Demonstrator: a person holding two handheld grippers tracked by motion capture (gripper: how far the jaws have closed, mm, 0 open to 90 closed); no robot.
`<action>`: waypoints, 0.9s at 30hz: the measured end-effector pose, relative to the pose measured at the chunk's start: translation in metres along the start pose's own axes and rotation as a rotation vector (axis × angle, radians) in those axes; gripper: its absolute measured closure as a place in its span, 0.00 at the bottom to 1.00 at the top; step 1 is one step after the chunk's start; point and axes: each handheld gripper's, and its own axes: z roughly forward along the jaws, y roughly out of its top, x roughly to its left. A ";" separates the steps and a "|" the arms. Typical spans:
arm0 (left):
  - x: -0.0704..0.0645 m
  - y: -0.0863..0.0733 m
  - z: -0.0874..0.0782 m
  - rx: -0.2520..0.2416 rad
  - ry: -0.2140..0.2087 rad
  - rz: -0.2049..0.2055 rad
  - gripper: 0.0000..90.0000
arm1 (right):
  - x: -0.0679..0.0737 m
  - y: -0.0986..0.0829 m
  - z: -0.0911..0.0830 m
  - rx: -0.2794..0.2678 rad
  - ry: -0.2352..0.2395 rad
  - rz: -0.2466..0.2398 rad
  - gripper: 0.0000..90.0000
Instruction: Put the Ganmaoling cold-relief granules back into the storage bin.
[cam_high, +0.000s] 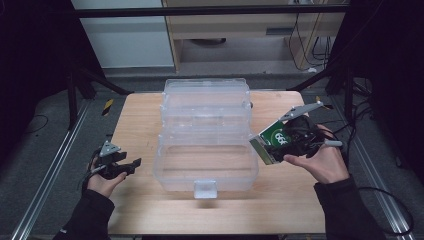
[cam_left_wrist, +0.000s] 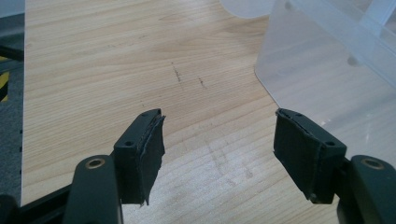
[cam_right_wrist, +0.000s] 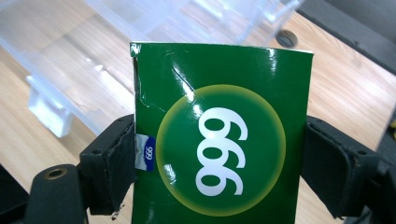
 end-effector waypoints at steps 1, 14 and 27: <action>0.000 0.000 0.000 0.001 -0.002 -0.003 0.36 | 0.001 0.002 0.001 -0.012 0.015 -0.010 0.21; 0.000 0.000 0.000 0.003 0.001 0.001 0.36 | 0.015 0.021 0.007 -0.059 0.132 -0.155 0.21; 0.001 -0.001 0.001 0.008 0.000 -0.002 0.36 | 0.021 0.038 0.021 -0.094 0.243 -0.286 0.21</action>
